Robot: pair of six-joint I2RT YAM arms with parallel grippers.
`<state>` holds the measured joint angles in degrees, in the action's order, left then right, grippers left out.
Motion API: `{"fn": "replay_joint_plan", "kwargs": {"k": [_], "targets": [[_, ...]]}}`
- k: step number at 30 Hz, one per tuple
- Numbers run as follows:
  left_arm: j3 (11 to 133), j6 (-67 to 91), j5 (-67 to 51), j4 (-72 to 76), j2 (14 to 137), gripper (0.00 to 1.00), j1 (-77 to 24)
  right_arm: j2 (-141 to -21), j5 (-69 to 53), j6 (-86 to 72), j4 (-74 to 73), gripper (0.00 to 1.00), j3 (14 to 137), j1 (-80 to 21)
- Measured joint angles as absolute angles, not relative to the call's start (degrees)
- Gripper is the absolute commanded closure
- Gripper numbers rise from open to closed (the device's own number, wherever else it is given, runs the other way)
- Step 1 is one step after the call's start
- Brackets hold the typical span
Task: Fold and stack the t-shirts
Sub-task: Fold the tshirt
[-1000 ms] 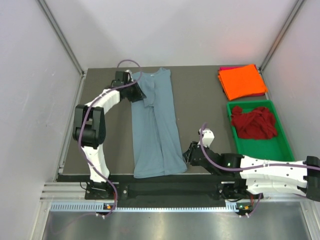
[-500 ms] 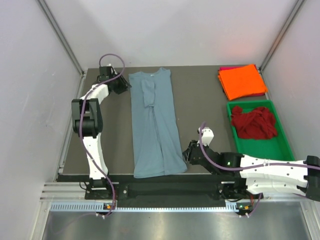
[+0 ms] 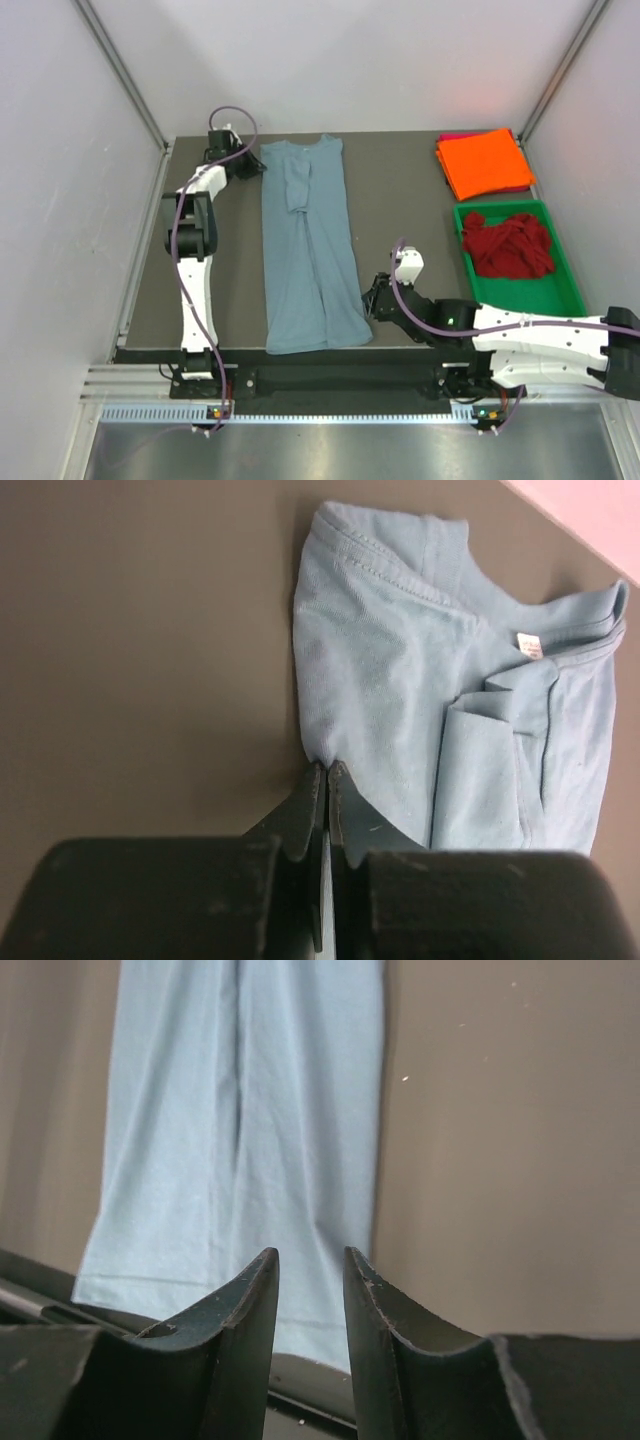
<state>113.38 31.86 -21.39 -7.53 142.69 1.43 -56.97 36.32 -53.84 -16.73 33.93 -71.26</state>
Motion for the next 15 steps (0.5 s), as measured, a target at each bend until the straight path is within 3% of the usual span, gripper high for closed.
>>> {"fn": "replay_joint_plan", "kwargs": {"k": [4, 7, 8, 11, 15], "targets": [[121.75, 32.49, -21.91, -7.62, 148.11, 1.0, 1.41, -58.72, 36.53, -52.86, -16.56, 0.68, 35.0, -69.65], [126.17, 33.04, -22.72, -7.7, 150.93, 0.8, 1.58, -60.97, 36.14, -52.14, -16.01, 0.68, 36.49, -67.96], [126.45, 33.32, -23.07, -7.73, 151.11, 0.69, 1.74, -61.6, 36.03, -52.03, -15.88, 0.68, 36.86, -67.61], [123.04, 34.02, -22.59, -6.85, 148.68, 0.62, 2.2, -63.18, 35.07, -52.01, -15.77, 0.69, 37.5, -67.33], [112.22, 33.85, -17.08, -11.14, 139.72, 0.61, 2.72, -64.36, 32.6, -52.07, -15.94, 0.69, 37.54, -67.33]]}}
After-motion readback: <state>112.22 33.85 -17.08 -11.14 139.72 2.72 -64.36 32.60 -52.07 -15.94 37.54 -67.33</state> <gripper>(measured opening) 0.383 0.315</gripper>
